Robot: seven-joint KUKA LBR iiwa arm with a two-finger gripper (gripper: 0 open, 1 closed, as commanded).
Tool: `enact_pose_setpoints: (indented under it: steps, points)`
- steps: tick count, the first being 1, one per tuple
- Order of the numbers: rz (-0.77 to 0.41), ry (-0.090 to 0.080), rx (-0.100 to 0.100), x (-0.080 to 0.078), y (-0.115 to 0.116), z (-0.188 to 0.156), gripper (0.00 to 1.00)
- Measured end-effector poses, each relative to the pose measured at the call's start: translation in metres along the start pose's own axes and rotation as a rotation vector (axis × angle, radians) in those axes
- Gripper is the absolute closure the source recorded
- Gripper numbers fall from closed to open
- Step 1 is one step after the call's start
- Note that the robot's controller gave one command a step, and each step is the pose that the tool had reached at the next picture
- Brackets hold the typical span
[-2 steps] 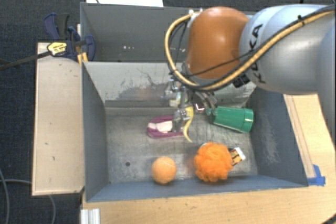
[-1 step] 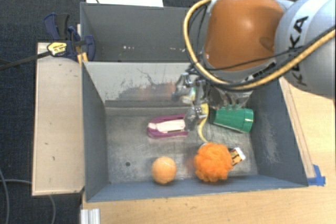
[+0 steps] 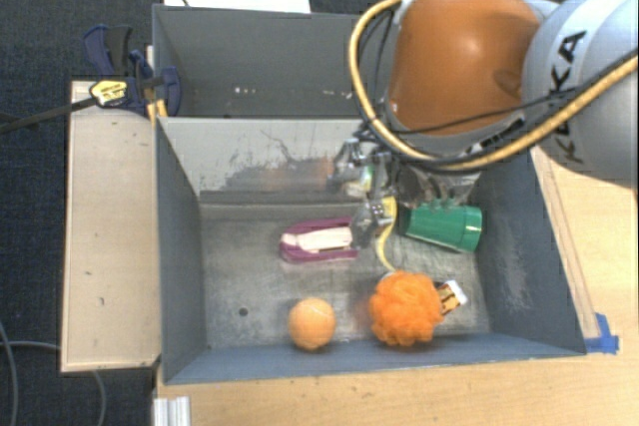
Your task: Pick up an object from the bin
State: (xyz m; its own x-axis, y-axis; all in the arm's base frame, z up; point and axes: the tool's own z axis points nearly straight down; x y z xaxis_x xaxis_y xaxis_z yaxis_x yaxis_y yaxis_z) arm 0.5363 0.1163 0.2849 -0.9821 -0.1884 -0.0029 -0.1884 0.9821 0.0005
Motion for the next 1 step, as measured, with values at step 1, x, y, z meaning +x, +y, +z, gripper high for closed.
enact_pose_setpoints:
  steps: [1]
  points:
    - [0.055, -0.007, 0.000, -0.0066, 0.0150, 0.0415, 1.00]
